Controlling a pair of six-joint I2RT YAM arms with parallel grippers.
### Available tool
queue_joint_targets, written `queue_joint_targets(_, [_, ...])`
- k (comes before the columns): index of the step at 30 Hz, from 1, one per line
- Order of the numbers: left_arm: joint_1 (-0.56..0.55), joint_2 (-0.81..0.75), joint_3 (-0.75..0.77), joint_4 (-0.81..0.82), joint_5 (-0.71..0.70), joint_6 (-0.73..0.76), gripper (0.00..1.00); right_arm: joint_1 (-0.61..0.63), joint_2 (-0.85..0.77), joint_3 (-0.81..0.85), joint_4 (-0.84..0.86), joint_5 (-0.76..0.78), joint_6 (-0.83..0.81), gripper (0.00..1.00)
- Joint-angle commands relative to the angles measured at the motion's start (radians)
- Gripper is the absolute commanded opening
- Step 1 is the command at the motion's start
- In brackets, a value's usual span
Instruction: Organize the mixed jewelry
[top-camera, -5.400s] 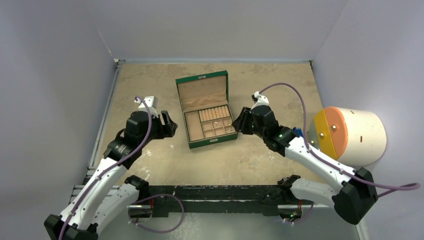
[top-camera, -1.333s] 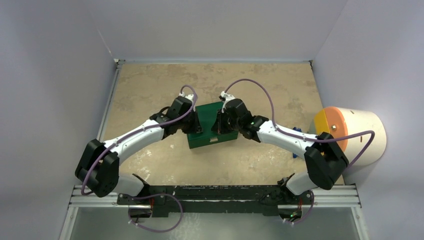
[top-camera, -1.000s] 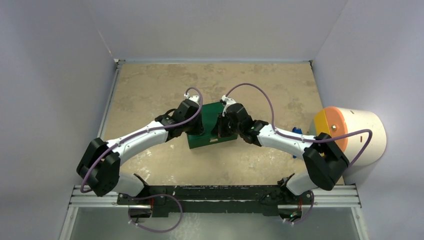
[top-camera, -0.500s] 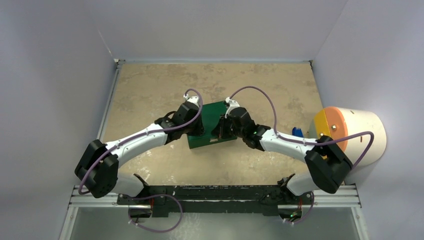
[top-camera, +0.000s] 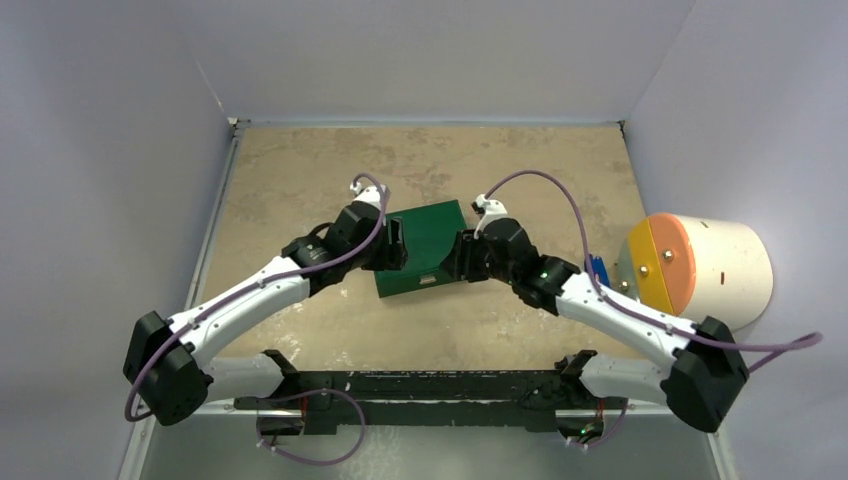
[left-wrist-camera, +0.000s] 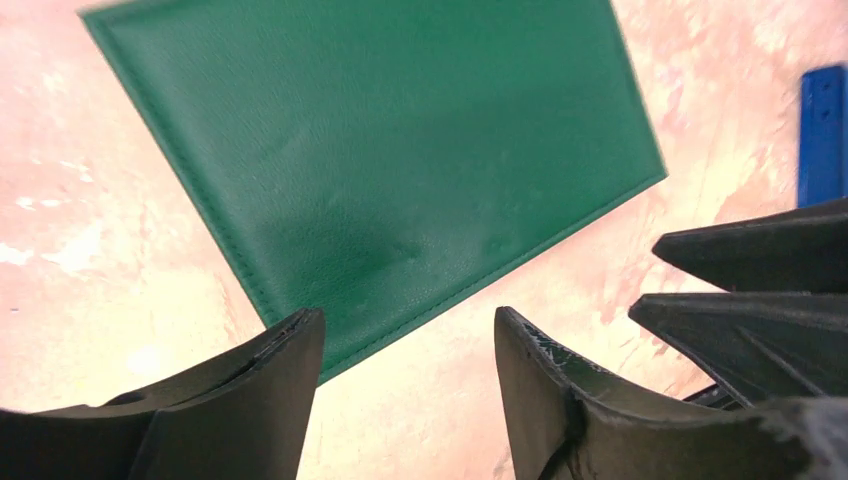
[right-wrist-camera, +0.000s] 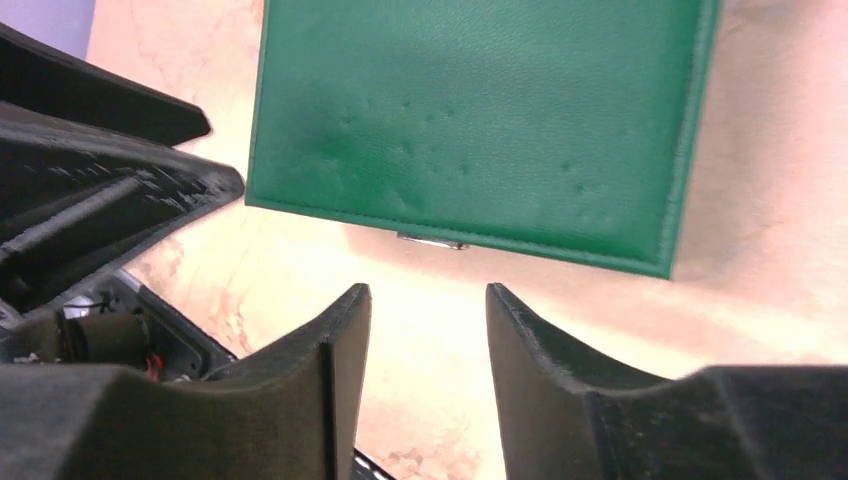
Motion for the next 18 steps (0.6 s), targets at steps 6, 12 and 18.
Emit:
queue_joint_targets(6, [0.000,-0.076,0.178,-0.141,-0.176,0.138,0.73,-0.003,-0.215,-0.015,-0.230,0.332,-0.072,0.97])
queue_joint_targets(12, [0.079,-0.089,0.191,-0.161,-0.178,0.181,0.78,-0.075,-0.315,-0.028,-0.332,0.442,-0.073,0.99])
queue_joint_targets(18, [0.230,-0.159,0.134,-0.136,-0.131,0.188,0.78,-0.285,-0.428,-0.080,-0.355,0.353,-0.078,0.99])
